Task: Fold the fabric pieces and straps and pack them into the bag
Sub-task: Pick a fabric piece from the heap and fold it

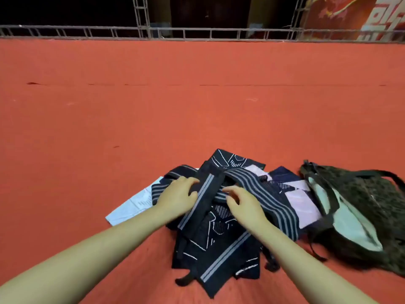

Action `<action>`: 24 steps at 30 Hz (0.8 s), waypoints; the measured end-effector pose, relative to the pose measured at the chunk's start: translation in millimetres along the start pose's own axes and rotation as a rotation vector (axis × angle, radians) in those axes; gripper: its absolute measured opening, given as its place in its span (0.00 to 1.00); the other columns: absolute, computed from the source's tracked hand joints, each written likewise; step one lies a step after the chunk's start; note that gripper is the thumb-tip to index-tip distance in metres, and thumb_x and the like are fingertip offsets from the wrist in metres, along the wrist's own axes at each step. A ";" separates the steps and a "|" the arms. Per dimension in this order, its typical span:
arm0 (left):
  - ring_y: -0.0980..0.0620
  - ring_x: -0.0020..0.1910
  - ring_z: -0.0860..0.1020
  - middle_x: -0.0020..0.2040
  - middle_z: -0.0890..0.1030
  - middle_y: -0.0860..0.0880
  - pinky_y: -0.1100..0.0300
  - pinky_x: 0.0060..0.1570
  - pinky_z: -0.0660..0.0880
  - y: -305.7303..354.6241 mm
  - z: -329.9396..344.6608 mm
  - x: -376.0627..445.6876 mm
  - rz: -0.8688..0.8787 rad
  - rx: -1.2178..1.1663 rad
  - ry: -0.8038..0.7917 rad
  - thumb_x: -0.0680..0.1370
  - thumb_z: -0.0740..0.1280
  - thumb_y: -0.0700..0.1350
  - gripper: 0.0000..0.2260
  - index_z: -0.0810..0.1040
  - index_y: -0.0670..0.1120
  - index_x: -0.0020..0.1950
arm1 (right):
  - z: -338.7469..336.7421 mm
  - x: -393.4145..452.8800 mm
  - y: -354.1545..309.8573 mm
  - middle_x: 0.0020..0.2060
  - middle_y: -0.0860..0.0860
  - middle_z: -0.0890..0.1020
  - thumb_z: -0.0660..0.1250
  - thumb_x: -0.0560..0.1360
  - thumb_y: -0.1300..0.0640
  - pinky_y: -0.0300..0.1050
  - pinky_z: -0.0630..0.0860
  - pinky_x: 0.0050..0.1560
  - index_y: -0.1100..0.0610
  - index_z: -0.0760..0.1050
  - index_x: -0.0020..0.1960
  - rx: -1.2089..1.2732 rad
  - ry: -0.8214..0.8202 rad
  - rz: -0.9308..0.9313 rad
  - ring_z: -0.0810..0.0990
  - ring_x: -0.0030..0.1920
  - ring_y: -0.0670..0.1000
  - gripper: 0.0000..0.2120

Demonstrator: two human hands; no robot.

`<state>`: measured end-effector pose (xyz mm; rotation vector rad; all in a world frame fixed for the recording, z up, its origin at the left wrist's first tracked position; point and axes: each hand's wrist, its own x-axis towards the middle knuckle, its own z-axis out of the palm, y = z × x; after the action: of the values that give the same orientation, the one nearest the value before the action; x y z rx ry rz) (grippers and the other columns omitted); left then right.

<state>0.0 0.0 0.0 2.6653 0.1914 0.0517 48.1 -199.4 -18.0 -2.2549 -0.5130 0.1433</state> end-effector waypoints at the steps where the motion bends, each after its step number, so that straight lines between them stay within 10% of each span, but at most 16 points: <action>1: 0.46 0.63 0.71 0.61 0.74 0.46 0.52 0.60 0.70 -8.9 10.9 -3.2 -0.036 0.010 0.011 0.77 0.61 0.46 0.20 0.69 0.50 0.69 | 14.2 -4.6 9.2 0.55 0.44 0.78 0.61 0.78 0.57 0.39 0.71 0.57 0.50 0.76 0.61 -0.019 -0.016 -0.005 0.76 0.55 0.44 0.14; 14: 0.47 0.63 0.73 0.63 0.77 0.45 0.64 0.47 0.65 -4.4 50.5 -55.4 -0.068 -0.261 0.262 0.78 0.61 0.38 0.16 0.74 0.42 0.66 | 83.4 -50.7 38.6 0.56 0.49 0.74 0.62 0.77 0.54 0.45 0.69 0.59 0.49 0.72 0.64 -0.004 0.143 -0.142 0.71 0.60 0.49 0.16; 24: 0.50 0.69 0.68 0.70 0.70 0.48 0.67 0.61 0.61 -24.0 27.5 -175.4 0.058 -0.071 0.029 0.78 0.59 0.37 0.21 0.68 0.45 0.71 | 45.0 -87.9 -5.8 0.58 0.50 0.75 0.60 0.78 0.55 0.44 0.69 0.53 0.52 0.70 0.67 -0.042 0.285 -0.165 0.74 0.56 0.50 0.18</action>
<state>-174.8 -16.4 -36.1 2.5998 0.1189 0.1136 -45.7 -200.6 -49.4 -2.2142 -0.5478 -0.2713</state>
